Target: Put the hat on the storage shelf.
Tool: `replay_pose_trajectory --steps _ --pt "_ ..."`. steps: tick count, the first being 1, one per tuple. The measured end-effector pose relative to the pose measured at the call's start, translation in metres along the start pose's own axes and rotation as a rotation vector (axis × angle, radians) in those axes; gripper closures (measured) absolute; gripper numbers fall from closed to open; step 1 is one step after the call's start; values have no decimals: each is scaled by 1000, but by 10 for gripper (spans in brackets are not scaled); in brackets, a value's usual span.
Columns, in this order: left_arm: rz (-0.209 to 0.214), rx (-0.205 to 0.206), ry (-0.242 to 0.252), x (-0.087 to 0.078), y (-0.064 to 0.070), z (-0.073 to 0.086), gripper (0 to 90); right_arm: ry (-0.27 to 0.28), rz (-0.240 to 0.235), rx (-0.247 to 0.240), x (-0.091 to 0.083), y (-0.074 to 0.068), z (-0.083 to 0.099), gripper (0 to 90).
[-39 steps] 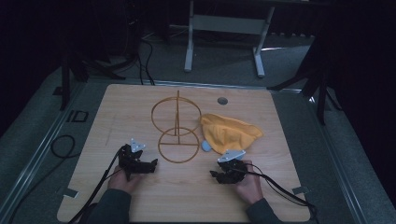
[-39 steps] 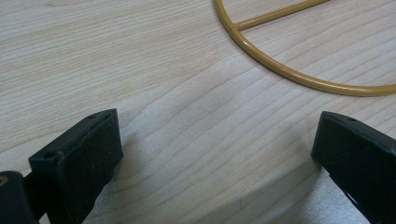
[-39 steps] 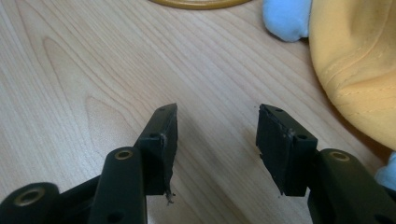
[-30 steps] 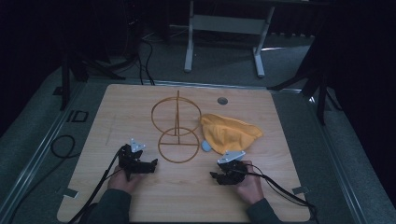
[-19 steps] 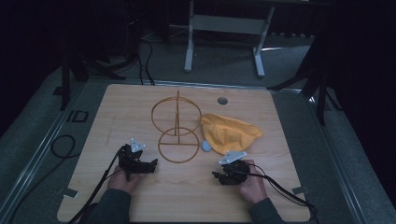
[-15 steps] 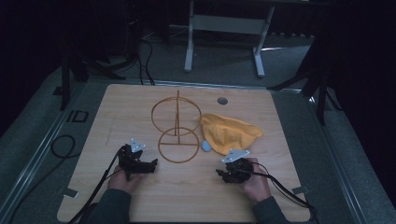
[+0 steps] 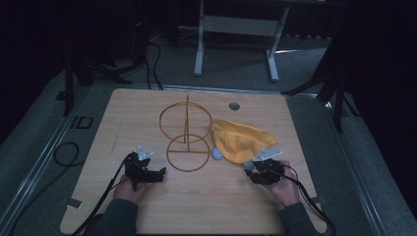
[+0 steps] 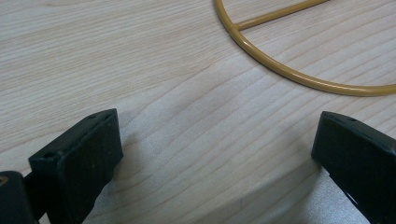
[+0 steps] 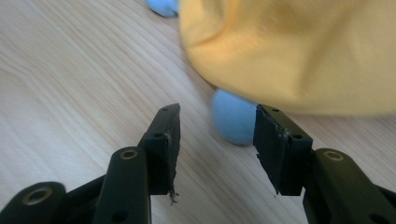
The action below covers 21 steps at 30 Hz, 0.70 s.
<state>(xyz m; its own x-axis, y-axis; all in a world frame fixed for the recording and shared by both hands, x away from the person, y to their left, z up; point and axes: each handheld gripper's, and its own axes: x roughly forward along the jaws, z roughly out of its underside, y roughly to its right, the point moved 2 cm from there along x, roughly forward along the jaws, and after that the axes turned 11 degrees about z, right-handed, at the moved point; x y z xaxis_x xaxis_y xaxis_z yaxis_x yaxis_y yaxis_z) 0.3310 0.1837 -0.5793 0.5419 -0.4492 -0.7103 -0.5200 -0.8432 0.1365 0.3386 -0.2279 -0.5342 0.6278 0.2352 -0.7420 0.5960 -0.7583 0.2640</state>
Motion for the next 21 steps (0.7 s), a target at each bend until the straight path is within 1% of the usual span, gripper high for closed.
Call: replay_pose_trajectory --steps 4,8,11,13,14,21 --pt "0 0 0 0 0 0 18 -15 9 10 5 5 7 505" --pt "0 0 0 0 0 0 19 -31 16 48 10 12 11 465" --pt "0 0 0 0 0 0 19 -48 15 58 15 16 13 439" --pt "0 0 0 0 0 0 18 -50 13 60 17 17 13 435" --pt "0 0 0 0 0 0 19 -59 9 62 21 18 13 424" --pt "0 0 0 0 0 0 18 -56 -13 71 28 20 12 408"
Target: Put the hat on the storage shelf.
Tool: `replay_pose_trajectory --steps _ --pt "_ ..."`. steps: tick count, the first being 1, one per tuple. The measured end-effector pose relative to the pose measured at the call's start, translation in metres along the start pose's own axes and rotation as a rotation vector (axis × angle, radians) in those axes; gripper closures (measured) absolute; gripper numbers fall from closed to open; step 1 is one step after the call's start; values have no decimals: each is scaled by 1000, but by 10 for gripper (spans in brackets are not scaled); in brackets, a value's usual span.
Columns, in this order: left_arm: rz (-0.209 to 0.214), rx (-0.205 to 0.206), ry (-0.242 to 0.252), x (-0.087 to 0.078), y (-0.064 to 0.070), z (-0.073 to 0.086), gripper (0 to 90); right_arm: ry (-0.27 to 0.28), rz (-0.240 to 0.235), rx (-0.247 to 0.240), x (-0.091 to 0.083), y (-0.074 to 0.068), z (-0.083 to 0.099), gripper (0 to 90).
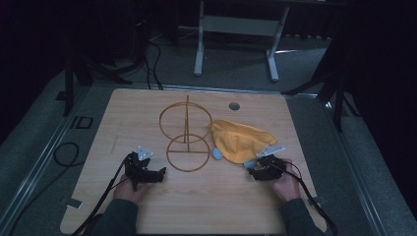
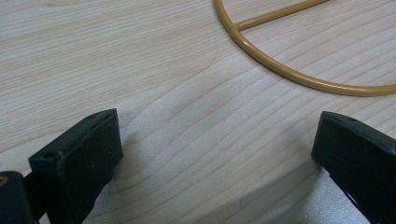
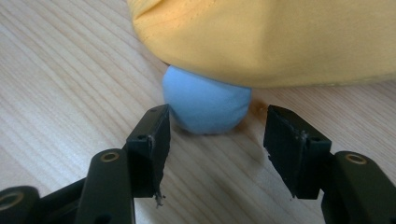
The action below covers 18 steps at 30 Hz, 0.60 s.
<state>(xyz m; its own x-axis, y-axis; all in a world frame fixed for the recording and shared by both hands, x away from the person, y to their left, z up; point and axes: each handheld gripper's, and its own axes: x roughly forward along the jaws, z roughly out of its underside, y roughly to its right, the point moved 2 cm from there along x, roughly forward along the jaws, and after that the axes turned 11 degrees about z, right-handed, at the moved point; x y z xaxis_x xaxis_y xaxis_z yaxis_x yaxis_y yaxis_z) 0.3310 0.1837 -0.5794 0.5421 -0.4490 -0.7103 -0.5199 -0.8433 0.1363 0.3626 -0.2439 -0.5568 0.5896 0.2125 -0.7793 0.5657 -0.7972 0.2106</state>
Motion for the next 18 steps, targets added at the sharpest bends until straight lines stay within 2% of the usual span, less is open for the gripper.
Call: replay_pose_trajectory --steps 7,11,18 --pt "0 0 0 0 0 0 19 0 -40 29 4 1 -1 397" --pt "0 1 0 0 0 0 18 9 -55 23 5 -1 -2 399" --pt "0 1 -1 0 0 0 18 21 -88 37 3 -6 -2 468"
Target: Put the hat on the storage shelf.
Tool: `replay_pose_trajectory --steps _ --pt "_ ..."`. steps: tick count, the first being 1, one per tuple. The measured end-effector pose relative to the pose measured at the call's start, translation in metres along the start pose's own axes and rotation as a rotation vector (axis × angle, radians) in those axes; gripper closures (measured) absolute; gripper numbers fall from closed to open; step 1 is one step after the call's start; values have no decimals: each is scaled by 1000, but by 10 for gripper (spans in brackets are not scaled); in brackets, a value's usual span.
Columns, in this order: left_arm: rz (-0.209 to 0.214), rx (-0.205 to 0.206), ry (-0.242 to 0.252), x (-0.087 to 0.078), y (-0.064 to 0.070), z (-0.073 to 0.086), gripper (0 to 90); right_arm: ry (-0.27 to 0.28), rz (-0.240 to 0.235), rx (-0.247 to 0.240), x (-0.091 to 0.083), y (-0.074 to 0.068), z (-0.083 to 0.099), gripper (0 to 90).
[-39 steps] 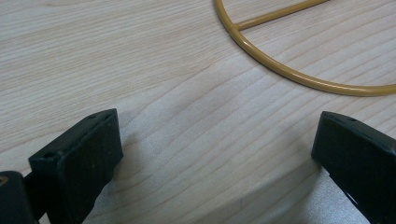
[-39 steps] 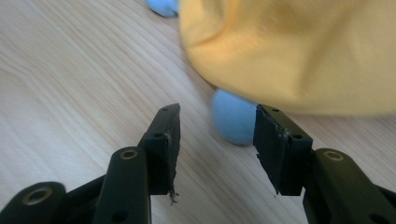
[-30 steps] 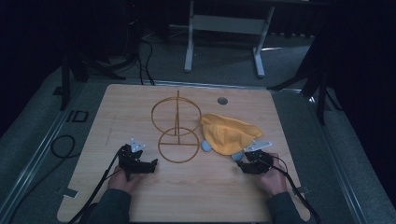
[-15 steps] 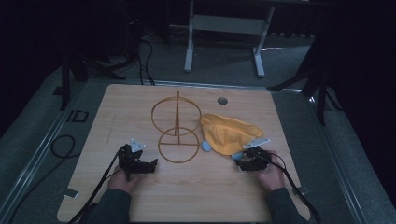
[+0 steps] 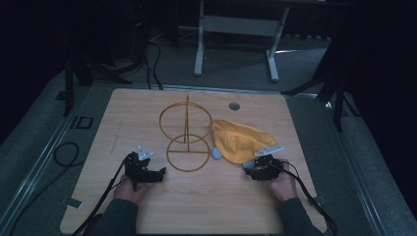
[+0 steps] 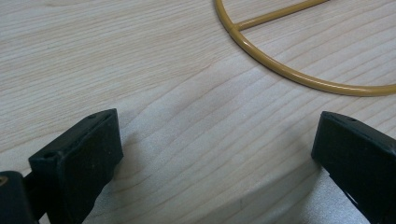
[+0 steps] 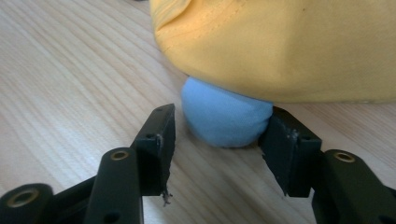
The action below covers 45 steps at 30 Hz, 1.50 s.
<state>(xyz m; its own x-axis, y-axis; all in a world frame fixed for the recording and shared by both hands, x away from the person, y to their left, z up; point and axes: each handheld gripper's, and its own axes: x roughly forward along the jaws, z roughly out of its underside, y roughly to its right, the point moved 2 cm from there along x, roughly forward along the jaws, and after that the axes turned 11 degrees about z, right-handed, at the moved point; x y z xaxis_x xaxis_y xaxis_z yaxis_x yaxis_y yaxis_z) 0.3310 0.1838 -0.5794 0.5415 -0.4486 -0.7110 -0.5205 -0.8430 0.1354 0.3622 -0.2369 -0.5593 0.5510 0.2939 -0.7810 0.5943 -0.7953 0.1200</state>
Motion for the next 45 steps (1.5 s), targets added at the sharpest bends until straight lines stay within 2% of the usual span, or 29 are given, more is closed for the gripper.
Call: replay_pose_trajectory --steps 10,18,21,22,23,27,34,35,45 --pt "0 0 0 0 0 0 19 20 -45 -1 0 -8 -1 561" --pt "0 0 -1 0 0 0 19 49 -67 -5 -1 -14 -5 760" --pt "0 0 0 0 0 0 18 61 -54 -32 -2 -18 -8 816" --pt "0 0 0 0 0 0 19 61 -54 -32 -2 -18 -8 816" --pt "0 0 0 0 0 0 19 68 -45 -60 -3 -22 -10 830" --pt "1 -1 0 0 0 0 19 91 -44 -81 -9 -27 -14 838" --pt "0 -1 0 0 0 0 19 145 -56 -94 -23 -30 -25 842" --pt "0 -1 0 0 0 0 18 165 -58 -102 -29 -31 -29 844" --pt "0 -3 3 0 0 0 19 251 -76 -103 -53 -32 -50 849"
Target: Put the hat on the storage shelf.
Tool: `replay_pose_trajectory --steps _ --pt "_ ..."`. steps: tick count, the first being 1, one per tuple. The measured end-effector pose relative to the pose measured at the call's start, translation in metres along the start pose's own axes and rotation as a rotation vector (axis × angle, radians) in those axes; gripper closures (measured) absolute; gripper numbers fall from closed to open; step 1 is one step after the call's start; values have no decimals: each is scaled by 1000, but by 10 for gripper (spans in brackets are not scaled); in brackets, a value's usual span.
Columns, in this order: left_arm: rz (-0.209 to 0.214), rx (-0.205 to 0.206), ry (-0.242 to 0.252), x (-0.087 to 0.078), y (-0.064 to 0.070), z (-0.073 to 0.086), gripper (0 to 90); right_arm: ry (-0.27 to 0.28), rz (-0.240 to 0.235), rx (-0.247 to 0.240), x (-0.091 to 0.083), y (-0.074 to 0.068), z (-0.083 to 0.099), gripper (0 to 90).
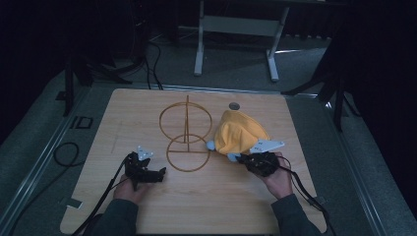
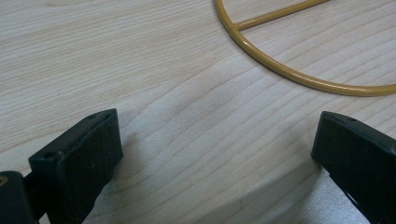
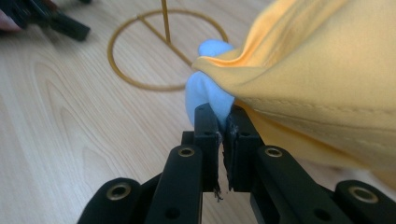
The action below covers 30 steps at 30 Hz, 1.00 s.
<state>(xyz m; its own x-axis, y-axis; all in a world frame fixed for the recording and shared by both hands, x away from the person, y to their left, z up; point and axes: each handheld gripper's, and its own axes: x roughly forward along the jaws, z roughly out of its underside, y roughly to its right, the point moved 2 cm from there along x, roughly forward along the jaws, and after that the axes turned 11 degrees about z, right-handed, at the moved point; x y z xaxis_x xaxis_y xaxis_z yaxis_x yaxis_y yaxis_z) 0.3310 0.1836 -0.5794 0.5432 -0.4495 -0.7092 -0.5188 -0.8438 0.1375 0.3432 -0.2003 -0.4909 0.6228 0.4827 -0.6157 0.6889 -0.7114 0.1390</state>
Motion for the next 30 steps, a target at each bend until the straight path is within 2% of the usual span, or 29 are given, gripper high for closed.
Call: replay_pose_trajectory --steps 10,16,20,23,27,30 --pt "1 0 0 0 0 0 18 90 -12 17 -26 5 -24 851" --pt "1 0 -2 0 0 0 18 118 -18 32 -36 9 -29 851" --pt "1 1 -2 0 0 0 18 169 -37 81 -45 14 -31 851" --pt "1 1 -2 0 0 0 18 199 -32 123 -52 19 -29 851" --pt "1 0 -2 0 0 0 19 187 -4 174 -55 29 -21 831" --pt "1 1 -1 0 0 0 19 178 30 221 -57 37 -9 766"
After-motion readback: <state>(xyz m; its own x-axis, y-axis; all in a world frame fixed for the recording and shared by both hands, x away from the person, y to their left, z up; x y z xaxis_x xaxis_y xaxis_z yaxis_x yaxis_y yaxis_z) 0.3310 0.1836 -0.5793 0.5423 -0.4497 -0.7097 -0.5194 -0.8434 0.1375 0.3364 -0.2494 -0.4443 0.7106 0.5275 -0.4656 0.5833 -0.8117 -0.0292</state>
